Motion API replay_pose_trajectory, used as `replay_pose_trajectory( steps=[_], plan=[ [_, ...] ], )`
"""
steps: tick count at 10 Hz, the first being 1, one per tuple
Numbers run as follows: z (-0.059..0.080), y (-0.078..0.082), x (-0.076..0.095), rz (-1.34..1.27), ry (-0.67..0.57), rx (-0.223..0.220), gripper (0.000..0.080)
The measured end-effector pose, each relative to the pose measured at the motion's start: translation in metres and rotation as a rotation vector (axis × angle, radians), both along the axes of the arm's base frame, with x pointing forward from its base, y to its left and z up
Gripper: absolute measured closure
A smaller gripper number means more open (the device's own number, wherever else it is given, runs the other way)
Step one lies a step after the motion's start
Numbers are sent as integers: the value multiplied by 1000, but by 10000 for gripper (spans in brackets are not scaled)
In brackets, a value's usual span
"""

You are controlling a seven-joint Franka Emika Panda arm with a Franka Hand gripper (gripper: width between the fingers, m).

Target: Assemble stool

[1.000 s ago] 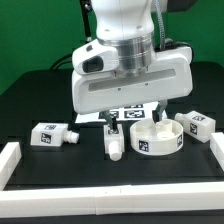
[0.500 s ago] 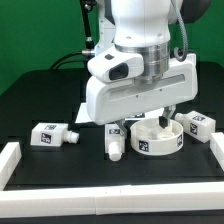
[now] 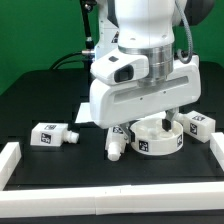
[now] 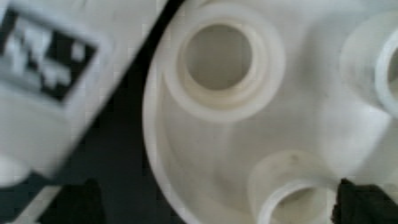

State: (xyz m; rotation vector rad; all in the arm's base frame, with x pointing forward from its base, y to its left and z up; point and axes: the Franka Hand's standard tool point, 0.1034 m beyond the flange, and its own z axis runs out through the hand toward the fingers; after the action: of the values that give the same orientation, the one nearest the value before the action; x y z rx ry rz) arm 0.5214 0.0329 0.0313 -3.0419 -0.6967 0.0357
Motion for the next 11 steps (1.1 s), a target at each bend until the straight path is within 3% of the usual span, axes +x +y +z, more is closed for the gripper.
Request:
replay_pose_trajectory(
  steps=[3, 6, 11],
  plan=[
    [0, 2, 0, 0, -1, -2, 151],
    [-1, -7, -7, 35, 14, -3, 151],
    [-5, -9, 0, 145, -41, -2, 151]
  ],
)
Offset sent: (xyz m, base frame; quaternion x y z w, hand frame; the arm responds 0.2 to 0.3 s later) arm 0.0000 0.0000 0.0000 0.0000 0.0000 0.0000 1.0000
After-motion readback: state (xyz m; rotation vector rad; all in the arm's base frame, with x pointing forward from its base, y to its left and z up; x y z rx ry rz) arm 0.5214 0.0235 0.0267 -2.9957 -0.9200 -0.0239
